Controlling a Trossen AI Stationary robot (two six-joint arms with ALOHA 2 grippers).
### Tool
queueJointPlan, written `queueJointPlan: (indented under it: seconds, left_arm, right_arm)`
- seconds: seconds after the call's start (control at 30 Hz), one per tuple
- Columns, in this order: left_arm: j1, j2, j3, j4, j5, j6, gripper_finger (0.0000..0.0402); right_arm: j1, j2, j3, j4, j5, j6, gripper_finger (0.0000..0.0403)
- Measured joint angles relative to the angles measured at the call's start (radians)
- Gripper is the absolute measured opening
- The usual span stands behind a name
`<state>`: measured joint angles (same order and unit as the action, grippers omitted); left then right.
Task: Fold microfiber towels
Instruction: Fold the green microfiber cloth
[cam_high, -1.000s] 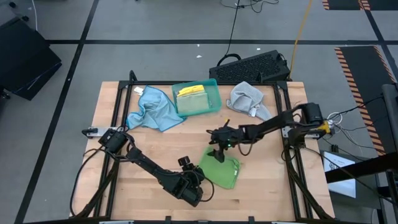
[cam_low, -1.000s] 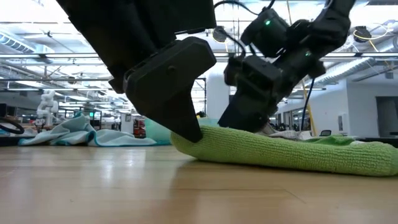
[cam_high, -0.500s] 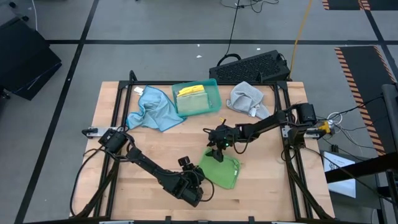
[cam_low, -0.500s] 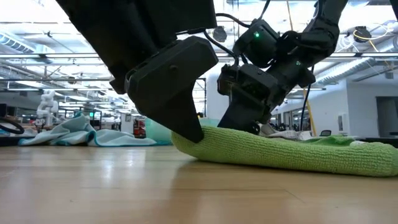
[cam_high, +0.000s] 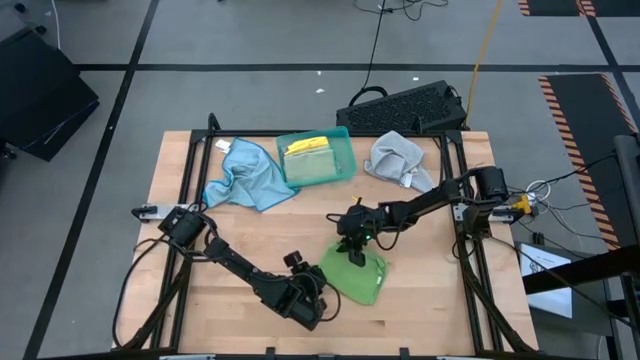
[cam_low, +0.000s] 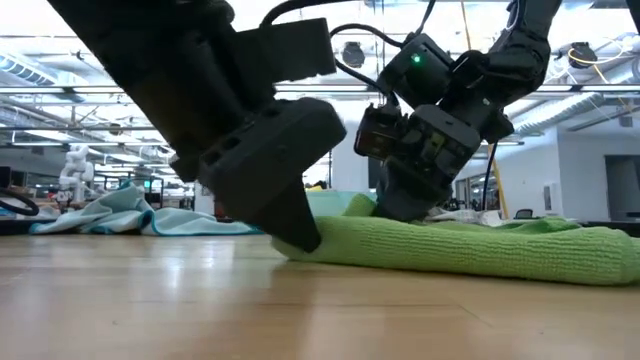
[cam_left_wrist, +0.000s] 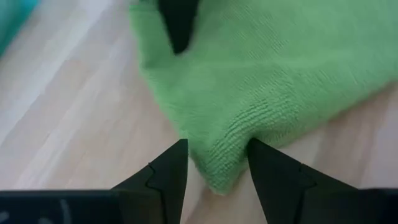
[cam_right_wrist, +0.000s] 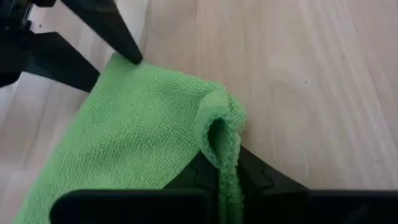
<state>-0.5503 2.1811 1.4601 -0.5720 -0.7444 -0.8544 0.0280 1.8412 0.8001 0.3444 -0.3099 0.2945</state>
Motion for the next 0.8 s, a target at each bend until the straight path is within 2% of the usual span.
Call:
queueJointPlan:
  seconds: [0.17, 0.37, 0.47, 0.6, 0.67, 0.8]
  left_arm:
    - [-0.003, -0.031, 0.000, -0.010, -0.016, -0.086, 0.0171]
    - [-0.038, -0.079, 0.000, -0.025, -0.010, -0.156, 0.0171]
    - [-0.055, -0.085, 0.000, -0.058, -0.028, -0.271, 0.0173]
    - [-0.065, -0.085, 0.000, -0.178, -0.071, -0.672, 0.0183]
    - [-0.061, -0.085, -0.002, -0.204, -0.074, -0.795, 0.0195]
    - [-0.034, -0.085, -0.002, -0.144, -0.086, -0.731, 0.0235]
  right_arm:
    - [0.013, -0.072, -0.001, -0.084, 0.026, -0.084, 0.0011]
    - [0.058, -0.225, -0.048, -0.158, 0.163, -0.190, 0.0007]
    - [0.091, -0.309, -0.130, -0.118, 0.223, -0.179, 0.0007]
    - [0.166, -0.419, -0.274, -0.024, 0.336, -0.131, 0.0007]
    - [0.193, -0.462, -0.339, 0.045, 0.364, -0.115, 0.0006]
    - [0.240, -0.523, -0.453, 0.215, 0.393, -0.118, 0.0006]
